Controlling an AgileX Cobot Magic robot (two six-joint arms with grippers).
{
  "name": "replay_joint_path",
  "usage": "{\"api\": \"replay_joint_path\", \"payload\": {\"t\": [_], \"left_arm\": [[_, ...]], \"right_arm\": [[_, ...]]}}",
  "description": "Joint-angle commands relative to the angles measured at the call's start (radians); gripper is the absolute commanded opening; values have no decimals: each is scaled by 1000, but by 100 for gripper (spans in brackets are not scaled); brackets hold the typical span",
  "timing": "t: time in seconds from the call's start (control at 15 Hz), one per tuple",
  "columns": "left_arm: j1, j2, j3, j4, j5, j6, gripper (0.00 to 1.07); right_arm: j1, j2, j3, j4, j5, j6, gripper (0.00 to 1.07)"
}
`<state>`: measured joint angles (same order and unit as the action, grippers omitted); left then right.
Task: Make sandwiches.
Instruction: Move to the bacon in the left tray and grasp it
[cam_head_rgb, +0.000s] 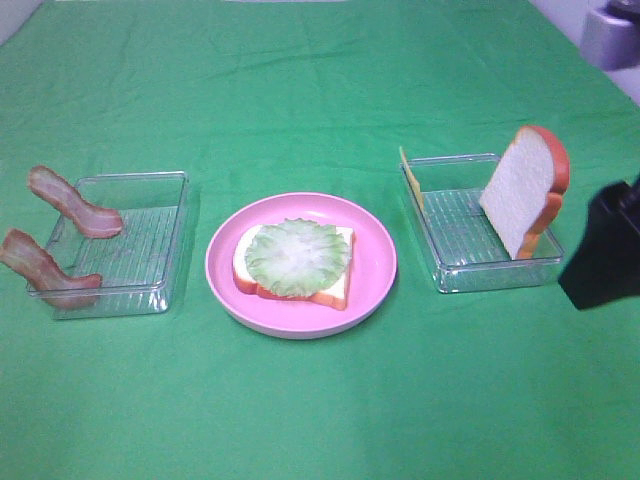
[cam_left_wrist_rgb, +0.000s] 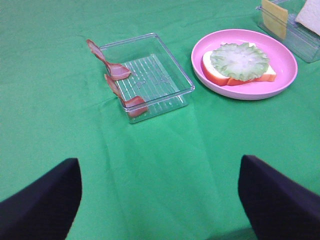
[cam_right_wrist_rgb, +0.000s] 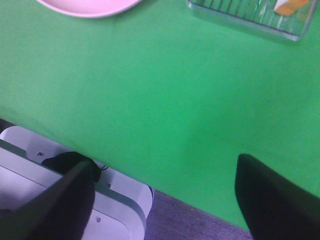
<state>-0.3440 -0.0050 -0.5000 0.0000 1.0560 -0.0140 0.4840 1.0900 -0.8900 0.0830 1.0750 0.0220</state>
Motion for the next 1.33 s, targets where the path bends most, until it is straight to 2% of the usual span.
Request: {"api": "replay_joint_path", "payload": {"t": [0.07,0.13,0.27,0.33,0.6,0.8,0.87,1.0,1.07,1.13,1.33], "left_arm": [[-5,-21,1,0,-11,1,80],[-5,-21,1,0,-11,1,80],[-5,-21,1,0,-11,1,80],[-5,-21,1,0,-11,1,80],[-5,-21,1,0,-11,1,80],[-5,-5,1,-12,-11,-14,80],[-5,64,-15,-7,-25,-85,80],[-5,188,-56,42,-21,-202,80],[-5,263,-79,72,-19,-273,80],[-5,306,-94,84,-19,-307,80],[-5,601,-208,135,-19,-492,80]], "right_arm": [[-4,-159,128,-7,4,-4,73],[-4,-283,220,-7,13,-58,73],[-4,-383,274,-7,44,-113,73],[-4,-488,307,-5,53,-136,73],[-4,-710,371,7,8,-136,73],[-4,-861,373,7,-15,-139,73],[-4,-972,376,7,-22,-142,73],[-4,-1054,377,7,-21,-142,73],[-4,-1074,377,7,-21,-142,73],[-4,-1091,377,7,-21,-142,73],[-4,-1095,383,8,-16,-142,73]]}}
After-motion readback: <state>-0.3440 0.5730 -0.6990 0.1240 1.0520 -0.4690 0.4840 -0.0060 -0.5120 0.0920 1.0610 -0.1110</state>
